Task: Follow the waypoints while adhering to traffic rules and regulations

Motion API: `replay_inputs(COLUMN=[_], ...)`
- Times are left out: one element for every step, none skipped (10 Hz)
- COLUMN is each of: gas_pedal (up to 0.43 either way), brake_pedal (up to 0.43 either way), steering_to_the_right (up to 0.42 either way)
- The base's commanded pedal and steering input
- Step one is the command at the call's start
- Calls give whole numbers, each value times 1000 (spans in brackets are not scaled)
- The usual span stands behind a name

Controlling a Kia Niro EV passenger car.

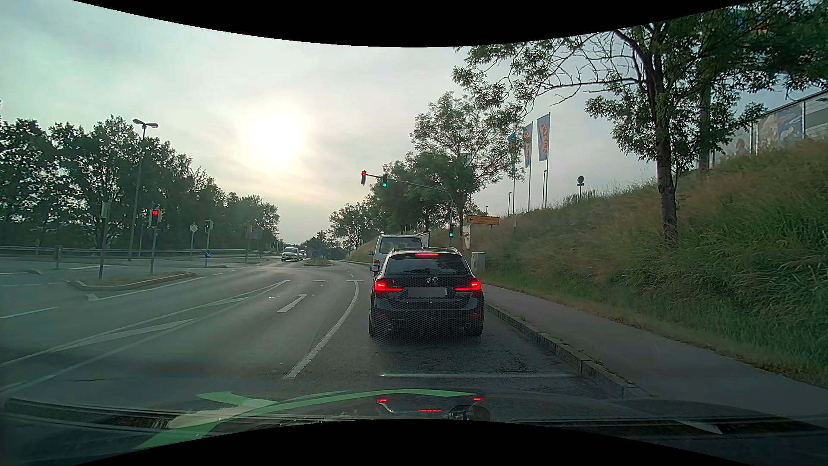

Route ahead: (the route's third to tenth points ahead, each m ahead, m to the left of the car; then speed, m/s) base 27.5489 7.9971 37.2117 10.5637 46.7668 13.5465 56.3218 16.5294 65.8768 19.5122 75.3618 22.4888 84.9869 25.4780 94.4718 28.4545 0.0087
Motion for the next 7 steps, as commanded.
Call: replay_inputs(gas_pedal=[0, 0, 0, 0, 0, 0, 0], brake_pedal=[159, 159, 152, 152, 152, 152, 140], steering_to_the_right=[-9, -9, -9, -9, -9, -9, -9])
